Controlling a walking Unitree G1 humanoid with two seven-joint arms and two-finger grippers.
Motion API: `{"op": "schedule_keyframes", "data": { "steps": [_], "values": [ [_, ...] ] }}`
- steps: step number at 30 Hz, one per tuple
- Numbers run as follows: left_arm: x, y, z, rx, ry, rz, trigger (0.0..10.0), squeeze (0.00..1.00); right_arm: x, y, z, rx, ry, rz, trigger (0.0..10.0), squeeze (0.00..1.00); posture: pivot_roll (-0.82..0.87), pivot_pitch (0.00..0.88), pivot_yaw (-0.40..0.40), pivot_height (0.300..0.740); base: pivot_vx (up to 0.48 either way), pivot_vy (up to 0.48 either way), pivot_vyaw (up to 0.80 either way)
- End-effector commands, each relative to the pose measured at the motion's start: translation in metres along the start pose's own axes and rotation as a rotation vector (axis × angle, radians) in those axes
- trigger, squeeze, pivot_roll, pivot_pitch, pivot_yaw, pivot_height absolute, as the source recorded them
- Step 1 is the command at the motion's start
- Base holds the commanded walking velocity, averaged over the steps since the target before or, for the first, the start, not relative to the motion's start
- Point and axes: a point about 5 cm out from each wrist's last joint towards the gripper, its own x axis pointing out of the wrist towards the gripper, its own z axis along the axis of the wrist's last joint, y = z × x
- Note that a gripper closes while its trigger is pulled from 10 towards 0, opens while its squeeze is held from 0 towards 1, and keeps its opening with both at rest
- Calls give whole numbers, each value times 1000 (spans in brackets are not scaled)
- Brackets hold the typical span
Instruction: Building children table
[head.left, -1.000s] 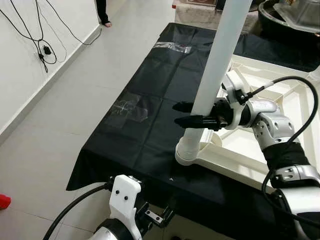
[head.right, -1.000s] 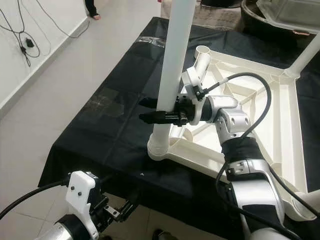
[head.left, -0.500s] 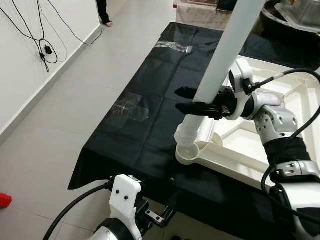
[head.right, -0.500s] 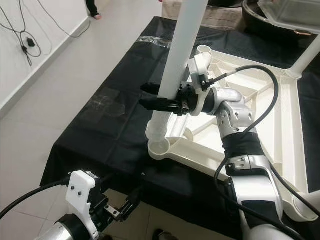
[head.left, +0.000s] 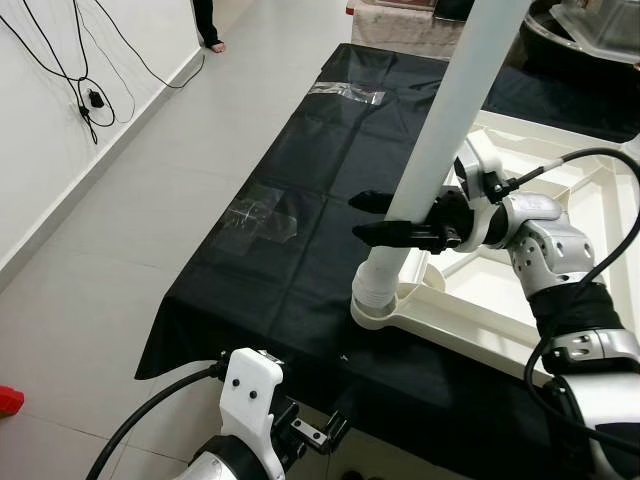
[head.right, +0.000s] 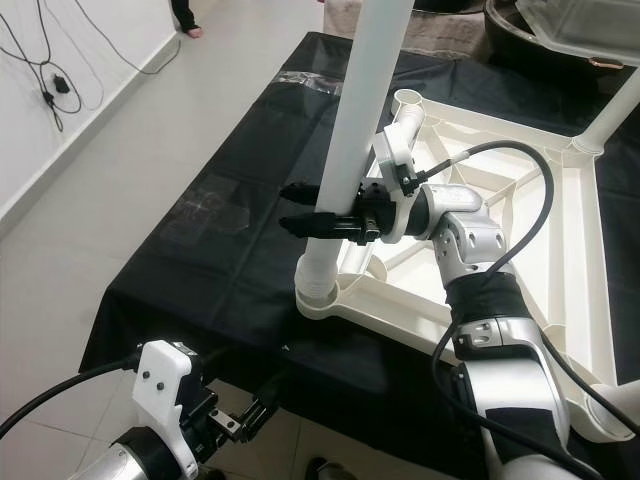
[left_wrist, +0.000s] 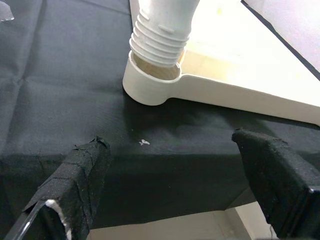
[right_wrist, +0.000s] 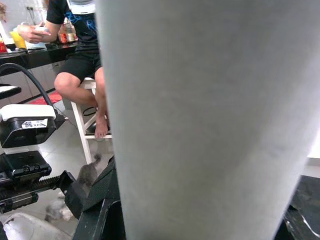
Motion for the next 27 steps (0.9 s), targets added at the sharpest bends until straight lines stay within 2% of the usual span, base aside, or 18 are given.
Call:
{"op": "schedule_keyframes", "data": {
  "steps": [1,27],
  "values": [
    [-1,1,-5,-6,32,3,10000,0,-3,1,-1,6,20,9,10000,0,125,256,-61,740,0,0,0],
    [0,3,-5,-1,35,7,10000,0,1,9,-10,58,15,51,10000,0,126,253,-58,740,0,0,0]
  ]
}}
